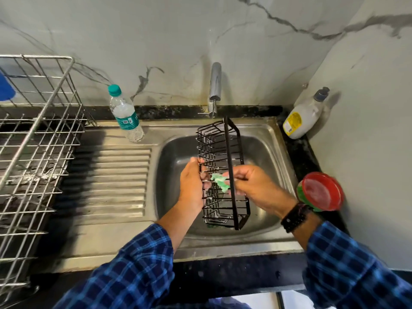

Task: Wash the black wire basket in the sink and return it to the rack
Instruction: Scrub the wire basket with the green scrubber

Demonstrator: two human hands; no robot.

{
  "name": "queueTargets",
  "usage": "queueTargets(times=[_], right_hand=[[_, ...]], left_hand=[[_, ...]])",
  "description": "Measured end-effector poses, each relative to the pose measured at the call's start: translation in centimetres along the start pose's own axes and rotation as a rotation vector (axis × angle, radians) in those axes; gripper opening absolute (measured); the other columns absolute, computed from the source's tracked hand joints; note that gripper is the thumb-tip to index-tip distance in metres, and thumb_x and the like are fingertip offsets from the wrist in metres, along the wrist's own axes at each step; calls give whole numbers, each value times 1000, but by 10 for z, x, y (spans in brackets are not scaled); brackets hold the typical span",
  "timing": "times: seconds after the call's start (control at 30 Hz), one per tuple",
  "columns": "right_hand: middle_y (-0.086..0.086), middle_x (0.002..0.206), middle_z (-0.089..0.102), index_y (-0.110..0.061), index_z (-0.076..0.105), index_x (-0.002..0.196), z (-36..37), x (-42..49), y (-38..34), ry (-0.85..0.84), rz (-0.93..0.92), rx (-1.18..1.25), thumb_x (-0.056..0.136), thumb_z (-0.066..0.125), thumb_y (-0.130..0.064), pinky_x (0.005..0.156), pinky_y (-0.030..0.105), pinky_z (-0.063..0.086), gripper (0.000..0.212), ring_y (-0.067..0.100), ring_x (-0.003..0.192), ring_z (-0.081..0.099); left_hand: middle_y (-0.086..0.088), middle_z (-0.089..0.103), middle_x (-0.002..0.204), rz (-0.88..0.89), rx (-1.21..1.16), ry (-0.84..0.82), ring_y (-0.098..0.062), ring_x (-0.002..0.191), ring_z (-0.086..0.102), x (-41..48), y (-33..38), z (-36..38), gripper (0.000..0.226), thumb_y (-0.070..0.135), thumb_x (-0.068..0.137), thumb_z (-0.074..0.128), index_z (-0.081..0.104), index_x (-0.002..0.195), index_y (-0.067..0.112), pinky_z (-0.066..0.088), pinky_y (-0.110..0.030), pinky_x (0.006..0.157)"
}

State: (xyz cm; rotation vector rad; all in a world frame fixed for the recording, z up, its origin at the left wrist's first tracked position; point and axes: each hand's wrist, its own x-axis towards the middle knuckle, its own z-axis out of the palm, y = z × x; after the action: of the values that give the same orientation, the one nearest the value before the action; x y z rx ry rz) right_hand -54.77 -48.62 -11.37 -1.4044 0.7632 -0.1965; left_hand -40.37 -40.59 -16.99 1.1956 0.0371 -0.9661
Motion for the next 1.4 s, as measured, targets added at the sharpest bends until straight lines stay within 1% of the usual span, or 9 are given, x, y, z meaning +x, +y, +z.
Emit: queueTargets(times=[0.13,0.33,0.47,0.7,0.83,1.0,1.2,1.27,1.4], right_hand=[[11,99,77,-4,73,103,-8,-9,7,-71,83,-126,89,72,-8,73,27,58,14,16,85,69],[23,104,72,-6,55,105,4,-3,-8,314,130,485,101,45,-3,71,38,58,11,28,84,70],[5,100,70,-14,55,117,15,5,-11,451,50,284,101,57,-32,67,33,58,25,16,81,68],[-3,69,49,-18,64,111,15,6,-8,435,-47,232,105,49,-16,43,19,38,17,5,52,41],[-4,61,45,-16,64,111,17,3,-17,303,-107,140,107,45,-14,39,19,34,20,7,49,37],[-5,60,39,-13,63,105,0,7,-22,192,-12,656,104,47,-17,32,13,28,17,1,41,34],[-2,70,50,-7,68,109,-15,15,15,312,112,597,105,49,-25,38,15,37,26,4,48,45],[3,86,57,-12,71,114,-13,11,22,384,134,328,105,48,-29,51,18,49,29,11,66,54],[5,110,63,-19,57,126,-16,6,20,621,90,-129,106,43,-16,63,29,50,25,23,85,59]], left_hand=[[6,40,57,-24,-13,3,-6,46,35,2,1,5,30,33,107,38,54,85,20,29,-20,41],[6,47,66,111,217,-99,-6,53,39,1,18,13,25,20,109,33,53,94,19,37,-19,46],[2,64,87,175,435,-219,-8,73,57,-10,19,13,19,14,108,37,55,115,14,52,-18,64],[0,72,102,270,686,-240,-14,78,69,-13,56,-14,25,29,105,50,68,119,21,60,-26,69],[-2,63,113,-34,442,-18,-13,84,61,10,46,-43,27,33,107,43,60,123,19,55,-32,78],[-10,49,150,-528,90,-189,-34,142,41,2,12,-58,77,70,96,31,43,150,16,28,-52,116],[-10,72,94,-394,-24,-192,-25,80,75,0,23,-49,75,79,81,51,72,108,13,60,-42,79],[2,54,71,-377,-85,-181,-11,47,55,1,30,-42,62,77,84,46,68,92,19,46,-22,43],[6,39,57,-324,59,-14,-6,37,26,1,34,-29,45,59,99,44,51,73,22,14,-17,36]])
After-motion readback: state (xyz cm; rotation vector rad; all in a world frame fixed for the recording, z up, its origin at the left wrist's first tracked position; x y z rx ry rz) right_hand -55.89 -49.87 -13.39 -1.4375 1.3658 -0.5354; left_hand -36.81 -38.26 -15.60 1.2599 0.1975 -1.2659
